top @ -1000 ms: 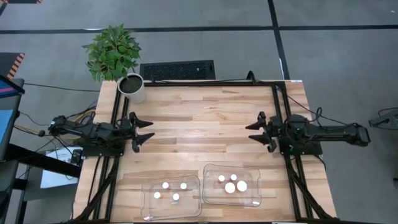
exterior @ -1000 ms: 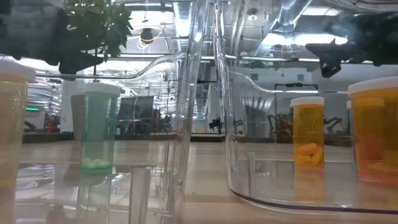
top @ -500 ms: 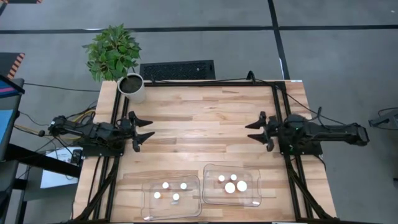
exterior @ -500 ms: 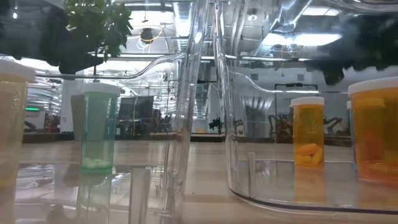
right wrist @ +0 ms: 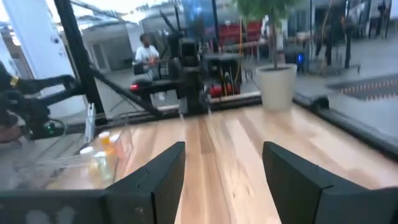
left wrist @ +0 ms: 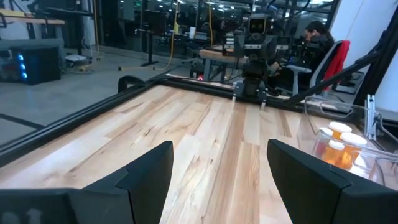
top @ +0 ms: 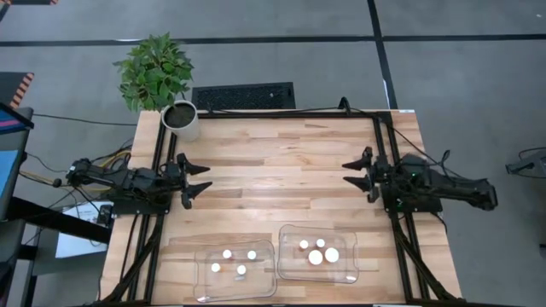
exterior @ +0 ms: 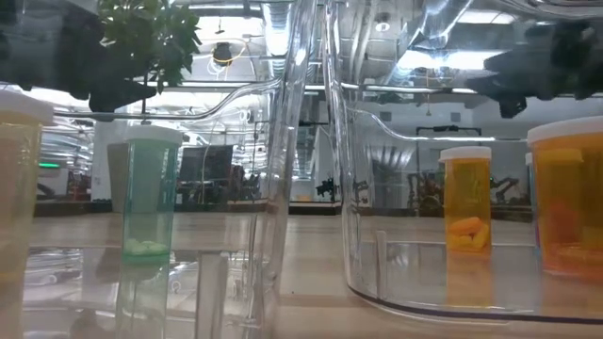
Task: Pick and place medicine bottles into bin by pill shape (circle, oval)
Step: Return to Home Position
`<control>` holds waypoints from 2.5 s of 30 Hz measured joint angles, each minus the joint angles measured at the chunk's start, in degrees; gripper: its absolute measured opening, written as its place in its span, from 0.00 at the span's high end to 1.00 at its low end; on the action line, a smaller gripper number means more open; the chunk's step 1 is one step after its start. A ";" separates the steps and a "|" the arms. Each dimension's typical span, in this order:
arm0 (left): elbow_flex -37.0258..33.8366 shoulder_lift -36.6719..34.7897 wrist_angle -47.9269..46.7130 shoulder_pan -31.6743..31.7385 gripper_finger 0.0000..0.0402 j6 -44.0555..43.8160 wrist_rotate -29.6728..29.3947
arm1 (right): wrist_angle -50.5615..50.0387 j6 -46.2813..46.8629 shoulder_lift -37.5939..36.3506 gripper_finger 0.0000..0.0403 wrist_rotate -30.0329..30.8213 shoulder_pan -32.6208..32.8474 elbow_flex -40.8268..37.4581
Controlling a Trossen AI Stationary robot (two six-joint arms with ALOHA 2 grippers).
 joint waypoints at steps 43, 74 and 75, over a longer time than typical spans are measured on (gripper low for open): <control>0.31 -0.83 -2.12 0.19 0.37 21.95 40.54 | 2.09 3.29 0.07 0.44 1.22 -1.13 -4.01; -3.21 -0.80 7.34 0.37 0.37 15.18 26.95 | 1.99 3.32 0.05 0.44 1.20 -1.12 -4.05; -3.21 -0.80 7.36 0.37 0.37 14.61 26.95 | 1.99 3.32 0.06 0.44 1.20 -1.11 -4.05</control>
